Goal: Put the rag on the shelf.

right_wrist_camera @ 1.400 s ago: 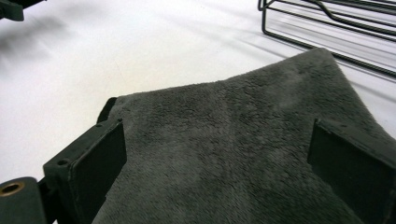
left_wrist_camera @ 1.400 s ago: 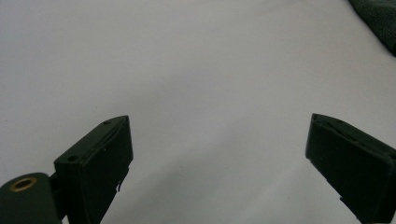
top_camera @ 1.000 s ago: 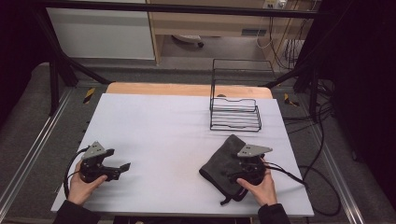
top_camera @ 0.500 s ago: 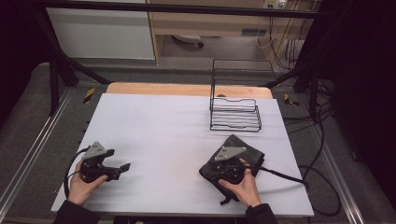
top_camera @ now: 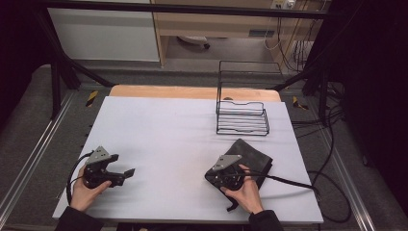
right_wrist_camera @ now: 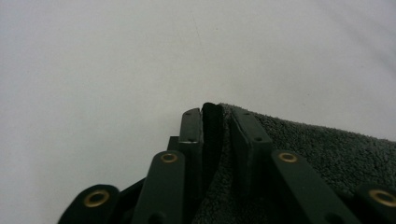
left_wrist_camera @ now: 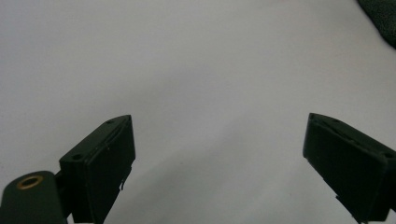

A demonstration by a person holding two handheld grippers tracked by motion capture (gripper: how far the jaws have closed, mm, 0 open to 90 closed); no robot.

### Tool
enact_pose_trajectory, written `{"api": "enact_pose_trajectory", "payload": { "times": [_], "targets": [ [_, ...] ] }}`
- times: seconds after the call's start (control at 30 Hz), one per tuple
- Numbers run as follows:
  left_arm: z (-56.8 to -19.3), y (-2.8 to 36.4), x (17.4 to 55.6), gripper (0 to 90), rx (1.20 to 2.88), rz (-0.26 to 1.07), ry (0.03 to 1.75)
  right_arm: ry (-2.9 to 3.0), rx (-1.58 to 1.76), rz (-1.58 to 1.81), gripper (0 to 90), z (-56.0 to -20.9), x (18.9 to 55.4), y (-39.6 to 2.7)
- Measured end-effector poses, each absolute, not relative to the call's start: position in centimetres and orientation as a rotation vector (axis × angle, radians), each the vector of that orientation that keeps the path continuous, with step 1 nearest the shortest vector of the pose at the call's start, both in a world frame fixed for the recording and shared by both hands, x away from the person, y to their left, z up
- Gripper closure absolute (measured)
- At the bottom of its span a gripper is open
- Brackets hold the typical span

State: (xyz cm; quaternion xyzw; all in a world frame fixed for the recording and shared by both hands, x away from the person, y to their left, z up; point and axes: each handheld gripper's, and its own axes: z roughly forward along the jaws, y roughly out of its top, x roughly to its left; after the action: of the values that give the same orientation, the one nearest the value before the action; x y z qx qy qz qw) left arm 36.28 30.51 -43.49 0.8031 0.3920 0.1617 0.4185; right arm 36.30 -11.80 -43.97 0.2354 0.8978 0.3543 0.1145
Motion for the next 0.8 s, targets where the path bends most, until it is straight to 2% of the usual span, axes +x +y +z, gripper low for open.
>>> {"api": "enact_pose_trajectory", "payload": {
  "times": [0.1,0.2,0.8],
  "targets": [
    [-43.5,30.5,36.2,9.5,2.015,0.408,0.981,2.625,0.688,1.038,82.4,-43.9,36.3,-11.8],
    [-43.5,30.5,36.3,9.5,2.014,0.408,0.982,2.617,0.691,1.043,84.1,-43.9,36.3,-11.8],
    [-43.5,30.5,36.3,9.9,2.013,0.408,0.986,2.513,0.667,1.227,85.5,-42.6,36.2,-11.1]
  ]
}}
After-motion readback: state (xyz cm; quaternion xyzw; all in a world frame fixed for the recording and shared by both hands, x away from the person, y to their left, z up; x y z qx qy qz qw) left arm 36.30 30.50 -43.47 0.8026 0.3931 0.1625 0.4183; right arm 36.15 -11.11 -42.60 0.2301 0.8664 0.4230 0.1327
